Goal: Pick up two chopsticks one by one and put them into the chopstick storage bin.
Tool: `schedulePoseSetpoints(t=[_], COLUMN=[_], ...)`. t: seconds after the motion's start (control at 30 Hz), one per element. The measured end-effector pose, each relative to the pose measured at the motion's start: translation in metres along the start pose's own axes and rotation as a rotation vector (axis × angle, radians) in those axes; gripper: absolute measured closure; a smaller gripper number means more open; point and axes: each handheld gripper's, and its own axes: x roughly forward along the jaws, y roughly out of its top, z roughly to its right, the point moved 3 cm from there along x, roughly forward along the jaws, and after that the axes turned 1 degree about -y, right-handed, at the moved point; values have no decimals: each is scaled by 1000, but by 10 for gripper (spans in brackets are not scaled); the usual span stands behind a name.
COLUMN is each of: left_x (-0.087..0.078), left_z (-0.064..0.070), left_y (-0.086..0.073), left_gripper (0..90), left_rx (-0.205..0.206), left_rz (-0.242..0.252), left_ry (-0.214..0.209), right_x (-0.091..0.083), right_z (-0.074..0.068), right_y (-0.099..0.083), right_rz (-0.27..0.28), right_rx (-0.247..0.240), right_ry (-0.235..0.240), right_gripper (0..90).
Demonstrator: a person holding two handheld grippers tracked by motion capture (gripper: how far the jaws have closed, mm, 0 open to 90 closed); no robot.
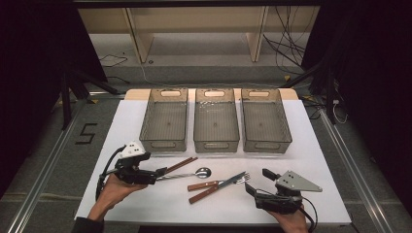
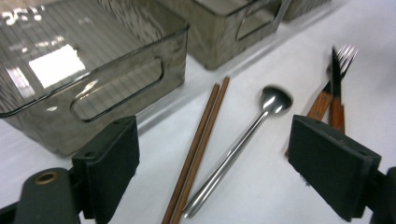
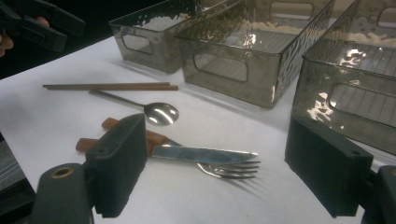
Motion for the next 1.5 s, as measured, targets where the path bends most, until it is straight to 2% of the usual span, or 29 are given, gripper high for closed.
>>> schedulePoseSetpoints(t=[0.17,0.3,0.37,0.53,0.67,0.83,0.9,1.0,1.3,1.43,1.5], left_x=[8,18,22,29,31,34,36,39,44,46,47], left_z=[-11,-18,-23,-30,-33,-35,-34,-34,-35,-34,-34], left_y=[4,5,6,7,0,-5,-8,-11,-15,-15,-16], left_gripper=[167,190,198,238,280,345,371,401,466,489,509], left_rx=[37,59,74,100,110,112,127,133,157,179,186], left_rz=[-128,-245,-285,-377,-416,-434,-455,-476,-505,-519,-522], left_ry=[32,25,39,37,29,25,10,14,4,-2,6], right_x=[1,1,1,2,1,2,2,2,3,3,3], right_z=[-1,-1,-1,-2,-2,-3,-3,-3,-3,-3,-3], right_y=[0,0,-1,-1,-1,-1,-1,-1,-1,0,0], right_rz=[-5,-9,-10,-13,-12,-19,-21,-21,-23,-22,-23], right_rx=[3,3,-1,-4,-6,-5,-6,-6,-6,-8,-8], right_ry=[7,10,12,15,18,21,22,22,24,25,26], right_gripper=[218,219,219,219,220,220,220,221,223,223,224])
